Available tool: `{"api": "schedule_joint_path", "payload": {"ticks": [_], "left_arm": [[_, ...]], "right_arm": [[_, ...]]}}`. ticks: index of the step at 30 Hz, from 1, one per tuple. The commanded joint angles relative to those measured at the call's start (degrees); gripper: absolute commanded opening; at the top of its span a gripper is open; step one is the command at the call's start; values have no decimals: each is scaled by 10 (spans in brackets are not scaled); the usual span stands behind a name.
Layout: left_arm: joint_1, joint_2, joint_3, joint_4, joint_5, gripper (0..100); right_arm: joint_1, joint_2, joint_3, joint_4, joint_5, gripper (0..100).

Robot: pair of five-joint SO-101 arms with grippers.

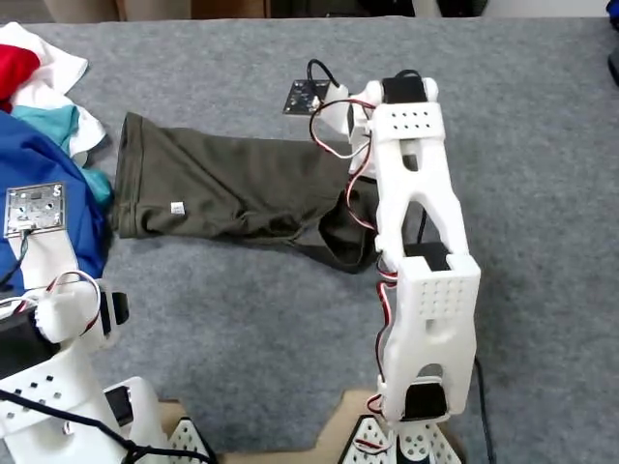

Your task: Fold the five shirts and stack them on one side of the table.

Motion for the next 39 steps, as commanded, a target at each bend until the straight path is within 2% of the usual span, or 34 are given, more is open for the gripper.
{"api": "schedule_joint_path", "payload": {"ticks": [1, 5, 9, 13, 17, 19, 24, 26, 32, 39], "left_arm": [[-3, -4, 0, 4, -5, 201], [-3, -4, 0, 4, -5, 201], [-3, -4, 0, 4, -5, 201], [-3, -4, 0, 4, -5, 201], [3, -1, -5, 4, -5, 201], [22, 0, -2, 4, -5, 201], [58, 0, -4, 4, -2, 201], [61, 0, -5, 4, -2, 201], [59, 0, -3, 4, -2, 201], [55, -1, -1, 4, -1, 201]], "right_arm": [[15, -5, -58, 41, 6, 224], [18, -5, -101, 127, 7, 223], [54, -16, -87, 131, 6, 159], [74, -55, 33, 130, 12, 75], [73, -125, 189, 127, 18, 52], [65, -161, 241, 121, -30, 69], [51, -215, 279, 113, -187, 229], [39, -217, 279, 111, -233, 265], [-10, -205, 276, 42, -398, 215], [-39, -153, 276, -24, -525, 139]]}}
